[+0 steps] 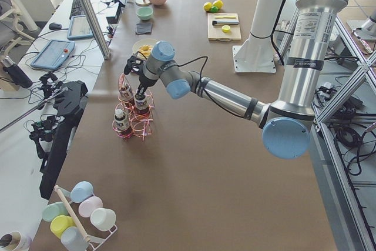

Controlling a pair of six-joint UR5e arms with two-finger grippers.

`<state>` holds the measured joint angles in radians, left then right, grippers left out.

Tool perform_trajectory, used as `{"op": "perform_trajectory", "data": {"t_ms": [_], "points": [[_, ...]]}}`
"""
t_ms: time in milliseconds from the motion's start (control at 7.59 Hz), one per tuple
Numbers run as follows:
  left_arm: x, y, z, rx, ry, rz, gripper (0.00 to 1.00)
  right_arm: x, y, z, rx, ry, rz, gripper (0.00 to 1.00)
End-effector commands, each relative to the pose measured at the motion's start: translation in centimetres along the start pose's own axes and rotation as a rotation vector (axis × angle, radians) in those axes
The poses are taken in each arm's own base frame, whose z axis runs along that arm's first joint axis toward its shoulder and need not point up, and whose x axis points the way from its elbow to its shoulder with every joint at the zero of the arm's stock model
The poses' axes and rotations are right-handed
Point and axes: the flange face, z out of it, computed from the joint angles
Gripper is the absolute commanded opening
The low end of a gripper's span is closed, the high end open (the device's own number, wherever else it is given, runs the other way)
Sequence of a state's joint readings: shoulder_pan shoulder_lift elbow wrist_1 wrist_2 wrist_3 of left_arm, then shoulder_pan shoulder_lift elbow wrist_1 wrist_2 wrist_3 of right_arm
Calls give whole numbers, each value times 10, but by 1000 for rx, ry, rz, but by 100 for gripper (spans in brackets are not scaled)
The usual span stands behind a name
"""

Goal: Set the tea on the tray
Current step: 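Reach the left gripper into the copper rack and grasp a dark tea bottle, then carry the bottle with the left gripper and stand it upright before the tray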

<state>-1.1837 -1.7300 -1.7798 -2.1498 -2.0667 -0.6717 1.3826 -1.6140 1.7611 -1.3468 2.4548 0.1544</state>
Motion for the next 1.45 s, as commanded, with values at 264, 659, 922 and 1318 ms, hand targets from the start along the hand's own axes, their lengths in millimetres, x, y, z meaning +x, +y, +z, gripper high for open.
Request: {"op": "perform_trajectory", "data": {"t_ms": [264, 659, 922, 1318], "points": [[52, -58, -125, 19, 57, -39, 0, -1, -6, 0, 3, 1, -2, 99], [194, 15, -102, -71, 99, -125, 0, -2, -8, 0, 2, -1, -2, 99], [320, 34, -99, -106, -25, -179, 0, -7, -11, 3, -3, -3, -6, 99], [486, 117, -62, -80, -169, -230, 0, -8, -10, 5, -5, -4, 1, 99]]}}
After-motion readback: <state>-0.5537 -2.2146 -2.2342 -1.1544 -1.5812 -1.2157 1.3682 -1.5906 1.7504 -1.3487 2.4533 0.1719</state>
